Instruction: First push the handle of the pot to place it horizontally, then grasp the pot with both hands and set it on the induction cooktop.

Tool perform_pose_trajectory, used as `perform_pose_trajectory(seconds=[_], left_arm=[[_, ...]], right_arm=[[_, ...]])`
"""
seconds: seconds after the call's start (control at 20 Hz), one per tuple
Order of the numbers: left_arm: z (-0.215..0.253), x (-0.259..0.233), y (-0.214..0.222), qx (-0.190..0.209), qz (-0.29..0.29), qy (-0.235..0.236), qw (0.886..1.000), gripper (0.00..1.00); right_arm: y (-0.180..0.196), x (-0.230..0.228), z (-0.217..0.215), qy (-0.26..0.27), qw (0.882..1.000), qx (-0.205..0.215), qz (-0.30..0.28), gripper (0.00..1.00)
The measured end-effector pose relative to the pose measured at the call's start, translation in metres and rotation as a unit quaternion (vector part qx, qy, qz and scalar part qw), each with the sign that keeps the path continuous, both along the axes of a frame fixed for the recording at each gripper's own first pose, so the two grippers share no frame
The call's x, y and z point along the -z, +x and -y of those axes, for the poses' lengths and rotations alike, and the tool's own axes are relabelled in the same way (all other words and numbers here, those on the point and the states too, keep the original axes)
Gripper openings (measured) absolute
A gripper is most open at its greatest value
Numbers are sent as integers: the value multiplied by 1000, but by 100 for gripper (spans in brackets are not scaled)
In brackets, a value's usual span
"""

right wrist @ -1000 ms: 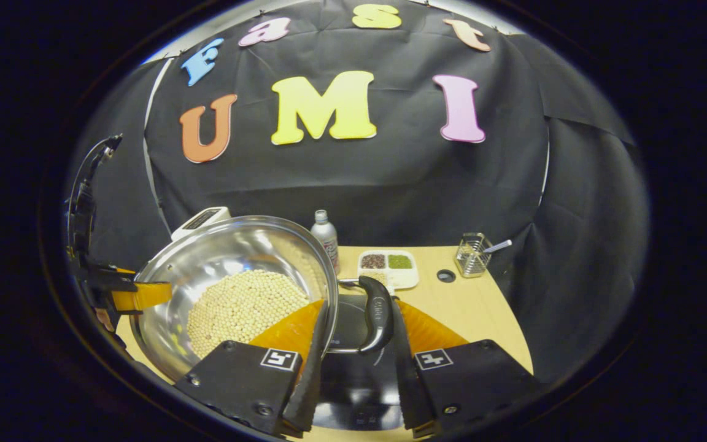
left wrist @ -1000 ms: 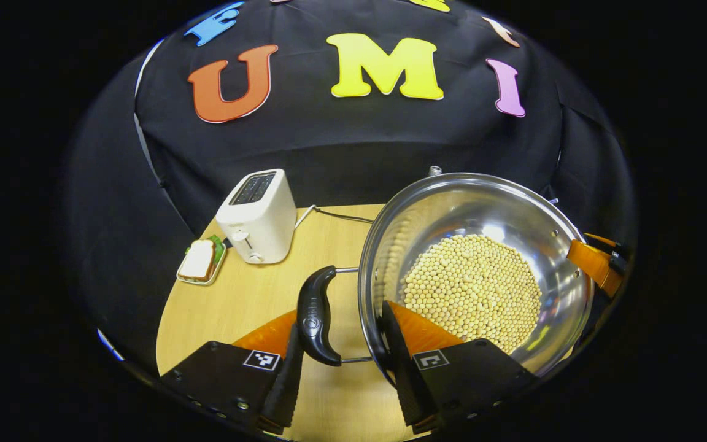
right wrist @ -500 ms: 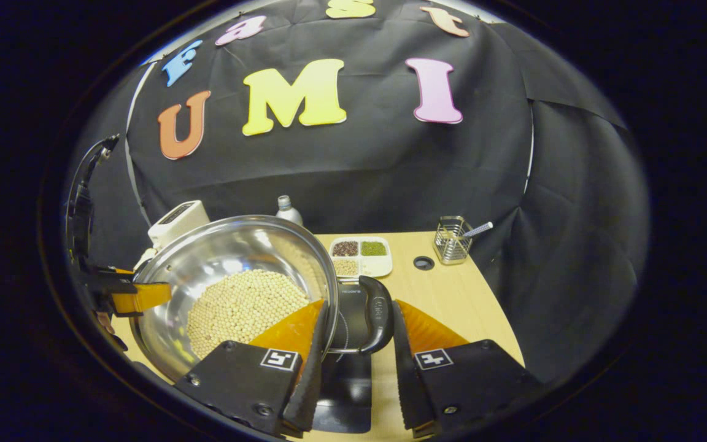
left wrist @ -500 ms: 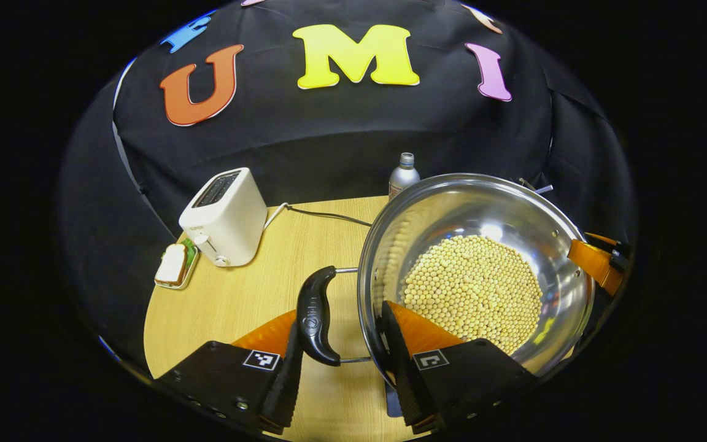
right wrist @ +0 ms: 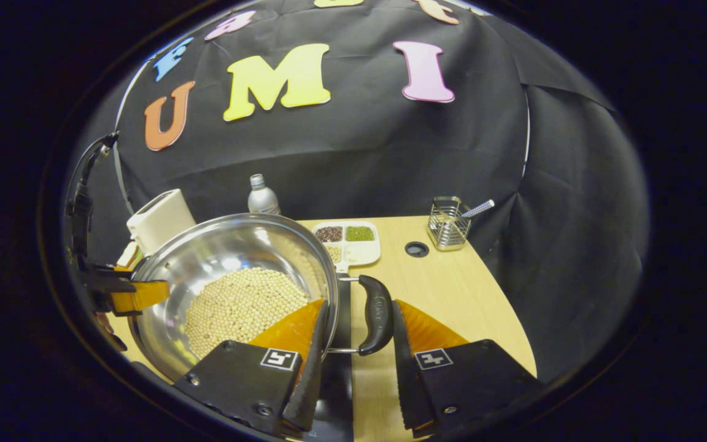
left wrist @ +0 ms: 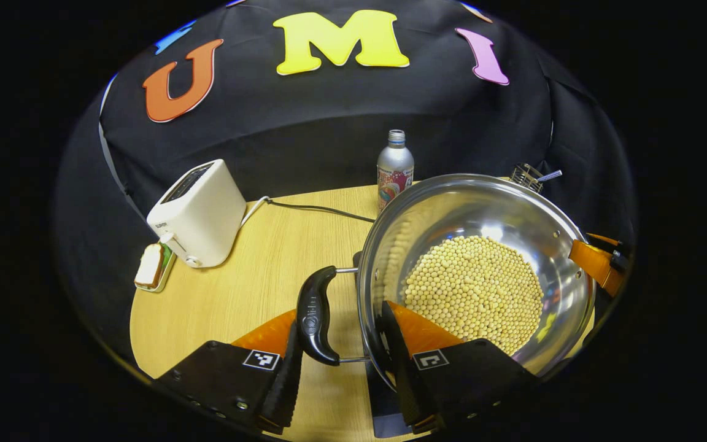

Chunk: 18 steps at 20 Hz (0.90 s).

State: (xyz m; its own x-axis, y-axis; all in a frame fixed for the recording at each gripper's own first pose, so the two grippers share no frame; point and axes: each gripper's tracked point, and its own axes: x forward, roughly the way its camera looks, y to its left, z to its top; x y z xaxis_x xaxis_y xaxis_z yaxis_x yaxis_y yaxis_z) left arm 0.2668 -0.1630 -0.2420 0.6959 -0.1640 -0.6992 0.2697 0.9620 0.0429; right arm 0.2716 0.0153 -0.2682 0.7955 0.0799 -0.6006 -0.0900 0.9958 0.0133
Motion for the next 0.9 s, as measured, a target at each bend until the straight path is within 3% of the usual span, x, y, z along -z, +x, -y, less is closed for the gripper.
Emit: perform_pose_trajectory(seconds=[0.3,0.45,0.85,0.9], left_arm=[[1,23,8,-3,3,-4,1000,64],[1,26,11,-12,14,-31,999,64],[-1,22,7,-24,20,-70,997,65],[-2,21,5,-26,21,-78,996,75]], right_arm=[[2,29,1,7,1000,2,-7,53],[6,28,1,23,1000,3,9,53],[8,23,7,34,998,11,43,67],[6,23,10,26,998,14,50,71]])
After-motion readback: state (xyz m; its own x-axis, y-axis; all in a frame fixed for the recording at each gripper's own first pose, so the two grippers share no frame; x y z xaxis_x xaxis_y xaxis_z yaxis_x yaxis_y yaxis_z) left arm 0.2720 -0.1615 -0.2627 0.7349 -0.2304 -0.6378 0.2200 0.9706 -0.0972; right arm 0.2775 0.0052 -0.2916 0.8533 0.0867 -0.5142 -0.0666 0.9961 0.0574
